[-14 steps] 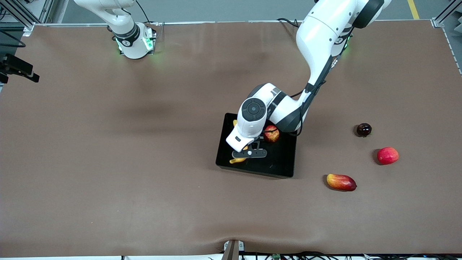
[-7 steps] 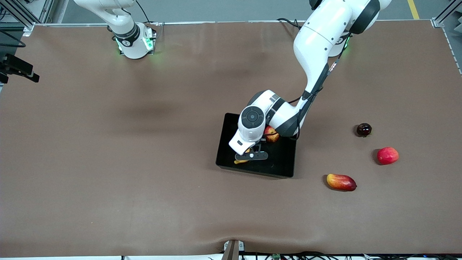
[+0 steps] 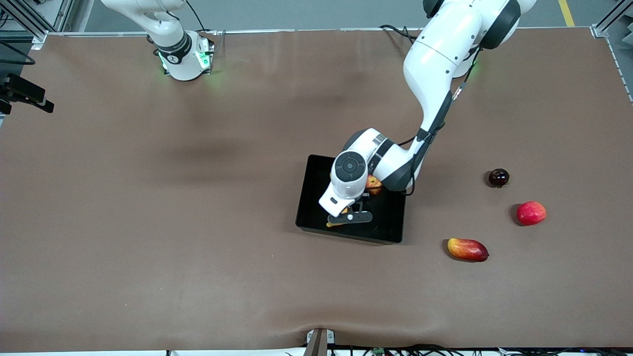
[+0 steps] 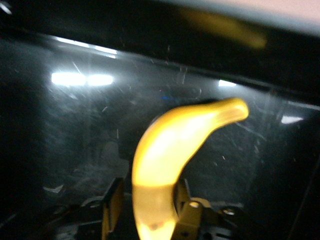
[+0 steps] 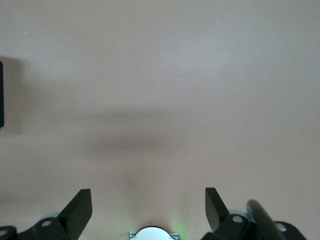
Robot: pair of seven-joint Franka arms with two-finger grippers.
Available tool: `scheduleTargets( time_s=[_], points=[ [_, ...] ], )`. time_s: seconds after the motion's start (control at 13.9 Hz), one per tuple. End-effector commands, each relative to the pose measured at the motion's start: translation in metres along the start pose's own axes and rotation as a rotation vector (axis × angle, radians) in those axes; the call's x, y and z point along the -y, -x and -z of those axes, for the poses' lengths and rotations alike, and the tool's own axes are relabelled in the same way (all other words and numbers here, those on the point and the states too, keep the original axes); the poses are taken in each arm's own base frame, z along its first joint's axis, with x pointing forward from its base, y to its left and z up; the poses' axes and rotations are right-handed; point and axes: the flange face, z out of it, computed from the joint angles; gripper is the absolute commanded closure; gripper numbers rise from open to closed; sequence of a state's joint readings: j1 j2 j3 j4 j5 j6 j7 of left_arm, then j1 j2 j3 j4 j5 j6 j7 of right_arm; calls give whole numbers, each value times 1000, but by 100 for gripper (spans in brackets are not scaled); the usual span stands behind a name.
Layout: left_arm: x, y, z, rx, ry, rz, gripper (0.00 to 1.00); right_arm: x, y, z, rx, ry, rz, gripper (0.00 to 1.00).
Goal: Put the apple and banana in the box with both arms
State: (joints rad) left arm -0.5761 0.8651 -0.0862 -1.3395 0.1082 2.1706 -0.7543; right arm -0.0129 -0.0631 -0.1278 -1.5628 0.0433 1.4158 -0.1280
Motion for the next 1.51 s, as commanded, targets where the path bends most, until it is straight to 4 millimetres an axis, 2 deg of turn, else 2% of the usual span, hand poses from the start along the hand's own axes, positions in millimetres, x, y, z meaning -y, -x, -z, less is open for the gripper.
scheduleTargets(
  time_s=[0.0,0.14,0.29,0.5,0.72,0.93,1.22,1.37,1.44],
  points=[
    [23,-25,47,-85,-13,17,0,-1,9,3,-11,-23,9,0],
    [47,-42,100,-131,-9,35,0,0,8,2,-11,-22,10,0],
    [103,-65,154,-129,-22,64,0,1,8,3,-11,-22,12,0],
    [179,-81,230,-141,-38,88,0,0,9,3,-11,-22,10,0],
    [252,-87,279,-124,-55,140,0,3,8,3,-12,-21,16,0],
    [314,-76,336,-130,-54,207,0,5,7,2,-11,-21,21,0],
    [399,-61,382,-109,-47,38,0,5,8,3,-13,-21,20,0],
    [434,-56,395,-114,13,40,0,5,7,2,-11,-21,19,0],
    [441,-53,398,-107,28,25,0,5,8,3,-13,-21,20,0]
  ],
)
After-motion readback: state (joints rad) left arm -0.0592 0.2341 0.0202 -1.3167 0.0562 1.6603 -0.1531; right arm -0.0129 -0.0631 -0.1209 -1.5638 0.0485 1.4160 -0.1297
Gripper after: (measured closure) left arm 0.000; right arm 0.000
